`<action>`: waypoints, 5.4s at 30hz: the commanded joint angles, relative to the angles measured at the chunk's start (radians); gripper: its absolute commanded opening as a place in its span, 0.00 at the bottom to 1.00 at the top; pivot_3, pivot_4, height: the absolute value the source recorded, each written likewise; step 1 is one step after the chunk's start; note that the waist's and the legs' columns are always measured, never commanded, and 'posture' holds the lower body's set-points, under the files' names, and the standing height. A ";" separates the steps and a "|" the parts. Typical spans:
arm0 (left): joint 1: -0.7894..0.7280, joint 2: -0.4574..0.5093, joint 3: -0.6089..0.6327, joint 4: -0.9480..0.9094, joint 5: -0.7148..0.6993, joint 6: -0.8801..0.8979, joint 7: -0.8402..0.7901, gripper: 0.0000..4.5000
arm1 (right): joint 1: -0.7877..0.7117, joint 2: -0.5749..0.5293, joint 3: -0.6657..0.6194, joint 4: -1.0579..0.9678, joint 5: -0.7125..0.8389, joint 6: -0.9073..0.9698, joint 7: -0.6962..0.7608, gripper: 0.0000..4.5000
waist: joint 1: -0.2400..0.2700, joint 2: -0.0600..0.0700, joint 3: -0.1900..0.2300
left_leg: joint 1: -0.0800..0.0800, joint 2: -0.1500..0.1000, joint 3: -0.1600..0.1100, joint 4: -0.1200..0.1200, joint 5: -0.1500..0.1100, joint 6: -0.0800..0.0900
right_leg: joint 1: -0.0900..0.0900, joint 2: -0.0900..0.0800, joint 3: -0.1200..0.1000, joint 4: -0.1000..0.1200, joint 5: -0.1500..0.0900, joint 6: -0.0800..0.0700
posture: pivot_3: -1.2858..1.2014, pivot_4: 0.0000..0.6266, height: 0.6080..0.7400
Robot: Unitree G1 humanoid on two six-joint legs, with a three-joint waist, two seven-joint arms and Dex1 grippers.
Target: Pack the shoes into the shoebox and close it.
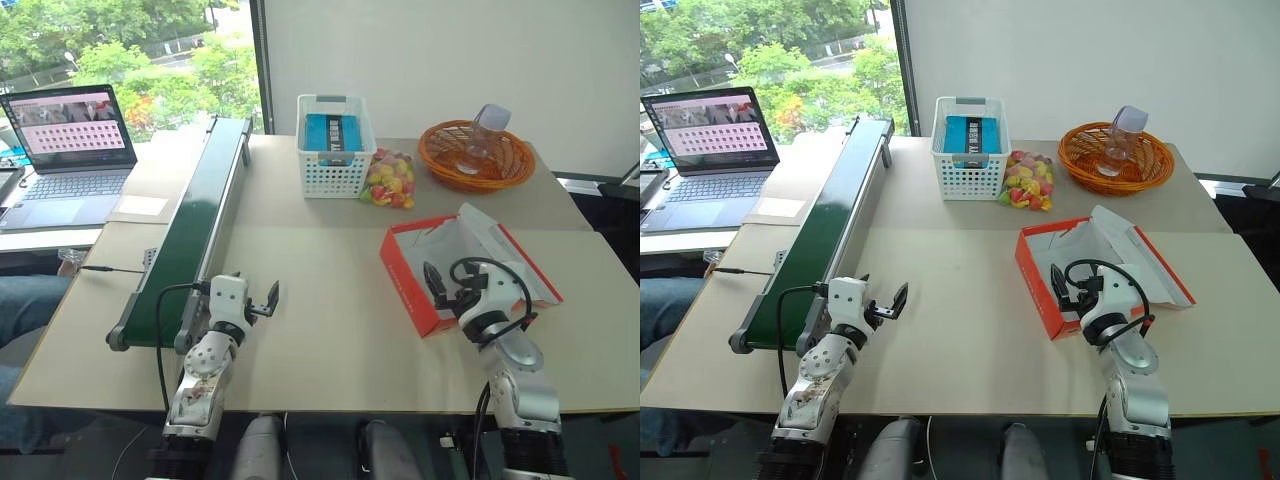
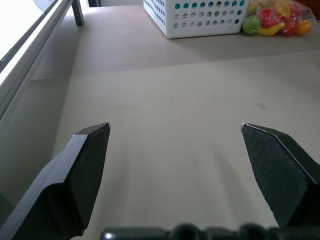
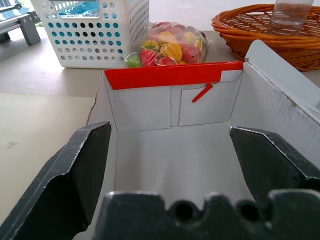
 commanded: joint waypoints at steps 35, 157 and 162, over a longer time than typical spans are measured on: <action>-0.336 0.364 0.134 -0.397 -0.274 0.672 -0.220 1.00 | -0.475 -0.225 0.140 -0.100 0.246 0.444 0.301 1.00 | 0.004 0.001 0.001 | -0.007 0.000 0.000 0.002 0.000 0.001 | -0.001 0.000 0.000 -0.001 0.004 0.002 | 0.52 0.24 0.97; -0.841 0.066 -0.144 -0.087 -0.212 0.539 -0.399 0.02 | -0.716 -0.227 -0.321 0.013 0.765 0.859 -0.246 1.00 | 0.006 -0.001 0.004 | -0.015 -0.001 -0.002 0.007 0.009 0.006 | -0.009 0.002 0.001 0.012 0.005 0.005 | 0.52 0.24 0.97; -0.844 0.048 -0.121 -0.093 -0.232 0.544 -0.382 0.02 | -0.705 -0.148 -0.347 -0.019 0.911 0.893 -0.298 1.00 | -0.005 -0.001 0.004 | -0.013 -0.001 -0.002 0.007 0.009 0.006 | -0.009 0.002 0.002 0.013 0.006 0.007 | 0.52 0.24 0.97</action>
